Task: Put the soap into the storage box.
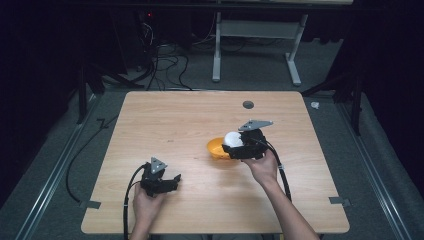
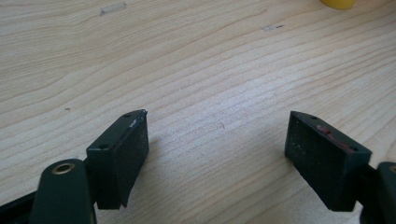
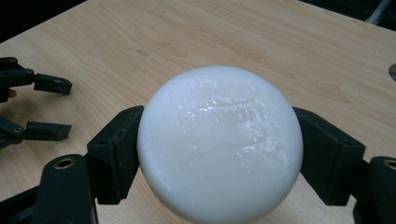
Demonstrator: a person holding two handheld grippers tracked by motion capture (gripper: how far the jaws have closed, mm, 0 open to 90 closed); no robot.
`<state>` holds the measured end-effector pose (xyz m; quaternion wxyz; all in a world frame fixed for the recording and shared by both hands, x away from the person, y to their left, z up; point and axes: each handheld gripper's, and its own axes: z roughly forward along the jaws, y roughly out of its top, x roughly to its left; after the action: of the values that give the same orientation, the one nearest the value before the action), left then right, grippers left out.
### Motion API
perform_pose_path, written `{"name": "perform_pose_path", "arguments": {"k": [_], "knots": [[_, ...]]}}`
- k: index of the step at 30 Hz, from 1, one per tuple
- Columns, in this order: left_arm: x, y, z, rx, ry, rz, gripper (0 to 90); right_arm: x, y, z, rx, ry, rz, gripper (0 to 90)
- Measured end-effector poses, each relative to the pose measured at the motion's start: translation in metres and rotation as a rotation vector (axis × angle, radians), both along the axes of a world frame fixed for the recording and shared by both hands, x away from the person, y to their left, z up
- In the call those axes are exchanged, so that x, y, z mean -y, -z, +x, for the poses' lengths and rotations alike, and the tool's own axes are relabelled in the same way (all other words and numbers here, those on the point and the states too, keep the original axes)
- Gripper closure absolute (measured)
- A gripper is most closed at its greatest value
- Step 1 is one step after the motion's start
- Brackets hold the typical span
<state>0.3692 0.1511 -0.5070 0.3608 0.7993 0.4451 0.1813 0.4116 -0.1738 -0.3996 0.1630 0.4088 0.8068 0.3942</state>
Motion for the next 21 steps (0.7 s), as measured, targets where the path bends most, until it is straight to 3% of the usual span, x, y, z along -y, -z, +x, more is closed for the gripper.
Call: {"name": "perform_pose_path", "arguments": {"k": [13,21], "knots": [[0.0,0.0,0.0,0.001,0.0,0.003,22.2,-0.006,-0.002,0.007,-0.002,0.002,0.0,23.8],[0.0,0.0,0.0,0.002,0.0,0.005,22.2,-0.014,0.005,0.015,-0.021,0.003,-0.011,23.8]]}}
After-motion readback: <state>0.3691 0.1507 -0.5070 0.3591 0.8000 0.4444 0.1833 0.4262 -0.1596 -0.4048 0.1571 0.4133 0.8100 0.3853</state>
